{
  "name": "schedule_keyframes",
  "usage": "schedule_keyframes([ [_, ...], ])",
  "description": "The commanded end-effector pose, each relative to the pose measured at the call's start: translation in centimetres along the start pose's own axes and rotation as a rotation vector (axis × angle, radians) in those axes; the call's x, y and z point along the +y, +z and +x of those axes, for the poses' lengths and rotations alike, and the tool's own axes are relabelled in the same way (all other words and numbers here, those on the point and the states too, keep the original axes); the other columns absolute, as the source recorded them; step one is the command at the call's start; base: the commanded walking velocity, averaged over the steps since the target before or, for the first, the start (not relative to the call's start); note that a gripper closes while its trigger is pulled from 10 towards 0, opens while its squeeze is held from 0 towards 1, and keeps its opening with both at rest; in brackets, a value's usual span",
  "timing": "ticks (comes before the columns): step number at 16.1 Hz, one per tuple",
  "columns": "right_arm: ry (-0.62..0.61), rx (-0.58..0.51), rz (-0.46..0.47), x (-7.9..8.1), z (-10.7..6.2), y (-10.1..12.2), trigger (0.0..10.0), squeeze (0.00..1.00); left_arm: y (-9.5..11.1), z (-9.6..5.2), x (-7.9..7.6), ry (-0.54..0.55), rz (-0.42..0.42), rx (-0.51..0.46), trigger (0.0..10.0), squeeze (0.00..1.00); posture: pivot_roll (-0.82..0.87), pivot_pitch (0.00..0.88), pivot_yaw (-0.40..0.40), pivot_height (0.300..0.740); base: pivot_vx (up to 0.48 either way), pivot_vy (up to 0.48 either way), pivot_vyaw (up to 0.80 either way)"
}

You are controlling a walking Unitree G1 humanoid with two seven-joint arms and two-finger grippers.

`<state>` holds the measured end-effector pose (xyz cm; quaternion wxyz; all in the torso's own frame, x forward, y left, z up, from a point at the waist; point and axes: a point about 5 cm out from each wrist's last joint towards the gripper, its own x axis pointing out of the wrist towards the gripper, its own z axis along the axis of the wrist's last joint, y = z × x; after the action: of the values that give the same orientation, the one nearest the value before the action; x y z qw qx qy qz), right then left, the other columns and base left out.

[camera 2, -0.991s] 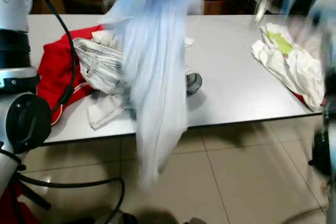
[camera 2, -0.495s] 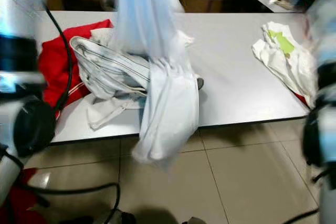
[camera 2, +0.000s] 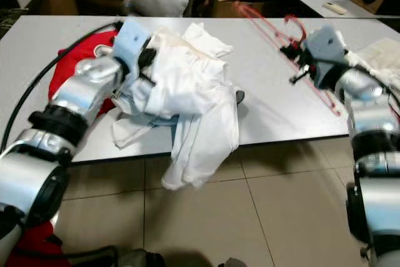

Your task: Hang hanger

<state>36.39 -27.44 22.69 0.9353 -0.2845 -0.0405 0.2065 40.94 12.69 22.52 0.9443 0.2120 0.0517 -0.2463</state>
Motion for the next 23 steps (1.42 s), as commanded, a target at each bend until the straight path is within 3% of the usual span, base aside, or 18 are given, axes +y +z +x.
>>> schedule_keyframes([
  [1, 0.013, -0.049, 0.018, 0.1, -0.2, 0.8, 10.0, 0.0, 0.0, -0.1, -0.2, -0.06, 0.018, 0.006, 10.0, 0.8, -0.2, 0.0, 0.038, 0.719, 0.0, 0.0, 0.0],
  [2, 0.016, -0.057, 0.037, 0.5, -0.4, 0.8, 10.0, 0.0, -0.1, -0.4, 0.0, -0.078, 0.008, 0.007, 10.0, 1.0, -0.2, 0.0, 0.039, 0.719, 0.0, 0.0, 0.0],
  [4, 0.003, -0.072, 0.113, 2.3, -1.4, 0.8, 10.0, 0.0, 0.2, -1.5, 1.5, -0.136, -0.05, -0.029, 10.0, 1.0, -0.2, 0.0, 0.041, 0.719, 0.0, 0.0, 0.0],
  [6, -0.011, -0.068, 0.14, 2.9, -2.1, 0.6, 10.0, 0.0, 0.6, -2.4, 2.5, -0.152, -0.042, -0.042, 10.0, 1.0, -0.19, 0.0, 0.043, 0.719, 0.0, 0.0, 0.0],
  [9, -0.027, -0.046, 0.17, 3.3, -3.8, 0.6, 10.0, 0.0, 0.3, -4.6, 5.7, -0.141, 0.154, 0.066, 10.0, 1.0, -0.19, 0.0, 0.043, 0.719, 0.0, 0.0, 0.0],
  [10, -0.054, -0.045, 0.203, 3.2, -4.7, 0.9, 10.0, 0.0, 0.2, -5.8, 7.6, -0.07, 0.144, 0.068, 10.0, 1.0, -0.19, 0.0, 0.053, 0.719, 0.0, 0.0, 0.0],
  [12, -0.099, -0.048, 0.233, 3.1, -5.4, 1.2, 10.0, 0.0, 0.6, -6.7, 9.0, 0.025, 0.051, -0.016, 10.0, 1.0, -0.19, 0.0, 0.053, 0.719, 0.0, 0.0, 0.0],
  [13, -0.185, -0.074, 0.269, 3.0, -5.9, 1.9, 10.0, 0.0, 1.6, -7.2, 9.2, 0.12, -0.137, -0.202, 10.0, 1.0, -0.18, 0.0, 0.056, 0.719, 0.0, 0.0, 0.0],
  [14, -0.23, -0.096, 0.315, 3.5, -6.2, 2.4, 10.0, 0.0, 1.6, -7.3, 8.6, 0.136, -0.237, -0.276, 10.0, 0.59, -0.18, 0.0, 0.055, 0.719, 0.0, 0.0, 0.0],
  [15, -0.267, -0.109, 0.364, 4.0, -6.3, 2.8, 10.0, 0.0, 1.3, -7.4, 7.7, 0.141, -0.282, -0.314, 10.0, 0.42, -0.18, 0.0, 0.054, 0.719, 0.0, 0.0, 0.0],
  [16, -0.31, -0.134, 0.486, 6.4, -6.7, 3.5, 10.0, 0.0, -0.5, -7.4, 4.5, 0.115, -0.301, -0.298, 10.0, 0.26, -0.18, 0.0, 0.045, 0.719, 0.0, 0.0, 0.0],
  [17, -0.32, -0.137, 0.518, 7.1, -6.9, 3.7, 10.0, 0.0, -1.1, -7.5, 3.5, 0.105, -0.3, -0.288, 10.0, 0.26, -0.18, 0.0, 0.045, 0.719, 0.0, 0.0, 0.0],
  [20, -0.362, -0.145, 0.6, 10.5, -7.5, 3.9, 10.0, 0.0, -4.2, -7.2, -3.5, 0.076, -0.338, -0.23, 10.0, 0.26, -0.18, 0.0, 0.039, 0.719, 0.0, -0.164, 0.0],
  [23, -0.333, -0.098, 0.63, 11.9, -7.9, 4.0, 10.0, 0.0, -5.2, -7.8, -5.5, 0.1, -0.34, -0.178, 10.0, 0.26, -0.18, 0.0, 0.037, 0.719, 0.0, -0.252, 0.0],
])
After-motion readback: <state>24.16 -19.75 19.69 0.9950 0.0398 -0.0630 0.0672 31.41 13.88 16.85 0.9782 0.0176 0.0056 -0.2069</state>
